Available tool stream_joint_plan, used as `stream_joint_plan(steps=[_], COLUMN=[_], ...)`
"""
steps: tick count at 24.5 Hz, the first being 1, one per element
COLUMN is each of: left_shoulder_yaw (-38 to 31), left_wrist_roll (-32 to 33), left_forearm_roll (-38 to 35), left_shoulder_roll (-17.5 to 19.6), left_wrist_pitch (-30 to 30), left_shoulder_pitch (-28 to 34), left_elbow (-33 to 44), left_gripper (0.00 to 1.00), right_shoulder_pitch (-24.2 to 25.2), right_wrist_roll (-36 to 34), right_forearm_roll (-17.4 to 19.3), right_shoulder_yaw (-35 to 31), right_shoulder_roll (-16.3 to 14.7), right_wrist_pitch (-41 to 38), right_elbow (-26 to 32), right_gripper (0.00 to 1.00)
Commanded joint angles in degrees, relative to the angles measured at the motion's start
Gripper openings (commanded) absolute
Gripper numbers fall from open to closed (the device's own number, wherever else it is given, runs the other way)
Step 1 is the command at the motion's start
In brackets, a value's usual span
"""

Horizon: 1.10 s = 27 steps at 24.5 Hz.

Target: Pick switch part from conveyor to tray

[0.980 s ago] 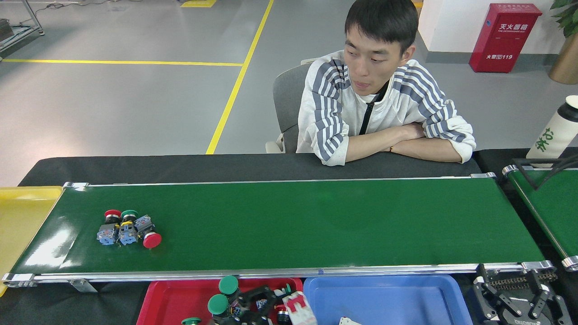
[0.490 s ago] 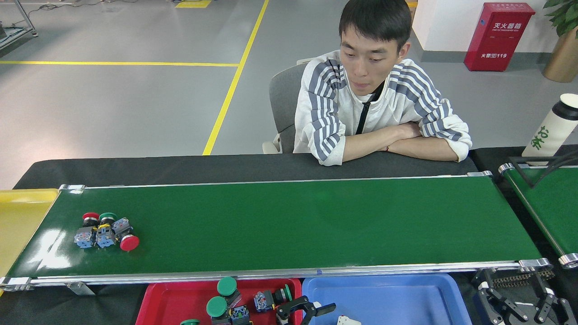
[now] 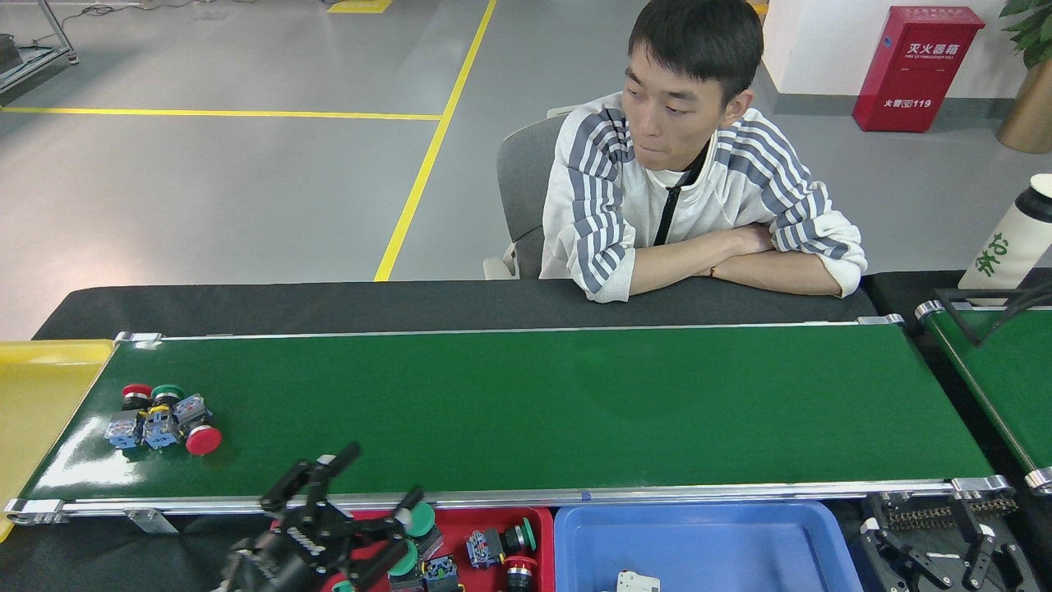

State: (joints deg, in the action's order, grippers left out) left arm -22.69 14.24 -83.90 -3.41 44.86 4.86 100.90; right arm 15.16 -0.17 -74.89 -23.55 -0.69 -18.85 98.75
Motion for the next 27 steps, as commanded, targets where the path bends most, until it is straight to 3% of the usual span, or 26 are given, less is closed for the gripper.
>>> stream_joint_plan(steps=[1,5,11,27], left_shoulder_yaw=[-4.3,-8.5,-6.8,-7.4], left_wrist_roll=[-0.5,-0.5,-0.6,-2.0], left_forearm_roll=[0.4,0.3,0.1,2.9], left_shoulder_roll=[-0.3,-0.2,-1.0,-1.0], left_wrist_pitch=[0.1,-6.2,-19.1,-17.1], left_shoulder_pitch=[0.1,3.0,6.0,7.9], left_elbow=[0.8,0.8,0.8,0.9], left_gripper=[1.0,1.0,0.98,0.99], right_shoulder_pitch=[0.3,1.9,2.4,2.7], right_wrist_roll=[0.0,0.0,0.0,0.0], right_forearm_roll=[0.0,-0.3,-1.0,-1.0], right_shoulder_yaw=[0.3,3.9,4.3,4.4], right_shoulder_roll=[-0.4,-0.6,-1.4,-2.5], right_wrist_pitch=[-1.8,-3.8,-3.9,-5.6], right_elbow=[1.3,1.9,2.1,2.1], right_gripper=[1.0,1.0,0.99,0.99])
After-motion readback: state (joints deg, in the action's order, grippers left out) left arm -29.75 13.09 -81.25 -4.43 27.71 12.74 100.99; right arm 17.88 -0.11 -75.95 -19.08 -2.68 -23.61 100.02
